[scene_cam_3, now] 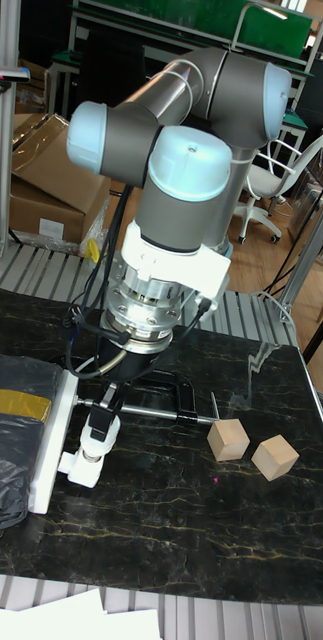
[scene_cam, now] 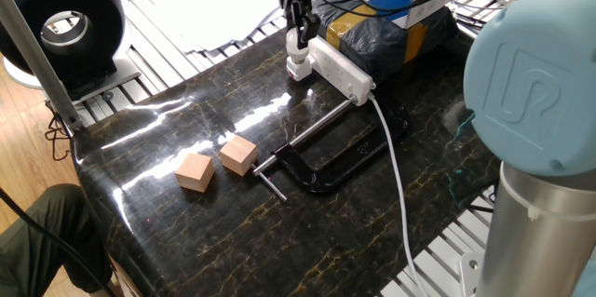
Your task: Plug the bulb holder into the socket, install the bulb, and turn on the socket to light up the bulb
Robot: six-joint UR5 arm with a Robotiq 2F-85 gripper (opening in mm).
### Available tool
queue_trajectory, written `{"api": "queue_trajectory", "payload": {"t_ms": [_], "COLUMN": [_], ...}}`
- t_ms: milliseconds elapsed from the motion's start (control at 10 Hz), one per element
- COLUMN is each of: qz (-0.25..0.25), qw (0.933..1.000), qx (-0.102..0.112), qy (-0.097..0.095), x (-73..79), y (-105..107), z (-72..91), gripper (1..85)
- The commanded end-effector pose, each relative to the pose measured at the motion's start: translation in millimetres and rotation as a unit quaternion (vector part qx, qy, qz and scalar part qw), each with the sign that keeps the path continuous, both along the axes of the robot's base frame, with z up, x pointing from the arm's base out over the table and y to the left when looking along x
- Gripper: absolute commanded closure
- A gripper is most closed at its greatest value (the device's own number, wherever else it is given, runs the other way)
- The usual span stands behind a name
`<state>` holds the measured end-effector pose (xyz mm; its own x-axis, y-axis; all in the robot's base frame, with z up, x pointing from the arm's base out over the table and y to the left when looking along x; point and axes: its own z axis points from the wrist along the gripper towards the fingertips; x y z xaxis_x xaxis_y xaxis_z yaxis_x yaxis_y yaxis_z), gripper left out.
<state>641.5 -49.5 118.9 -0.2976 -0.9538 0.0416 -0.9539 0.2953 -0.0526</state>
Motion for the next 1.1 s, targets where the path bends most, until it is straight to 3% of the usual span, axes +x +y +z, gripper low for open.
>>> {"api": "queue_trajectory", "payload": {"t_ms": [0,500,1000], "qz": [-0.02,-0.042,-0.061], "qw": [0.9998,0.9989,0.9977], "qx": [0.008,0.018,0.027], "qy": [0.003,0.011,0.015], "x": [-2.1,-3.2,-4.0], "y": [4.3,16.1,14.8], "z": [1.0,1.2,-3.8], "gripper": [84.7,84.7,84.7]}}
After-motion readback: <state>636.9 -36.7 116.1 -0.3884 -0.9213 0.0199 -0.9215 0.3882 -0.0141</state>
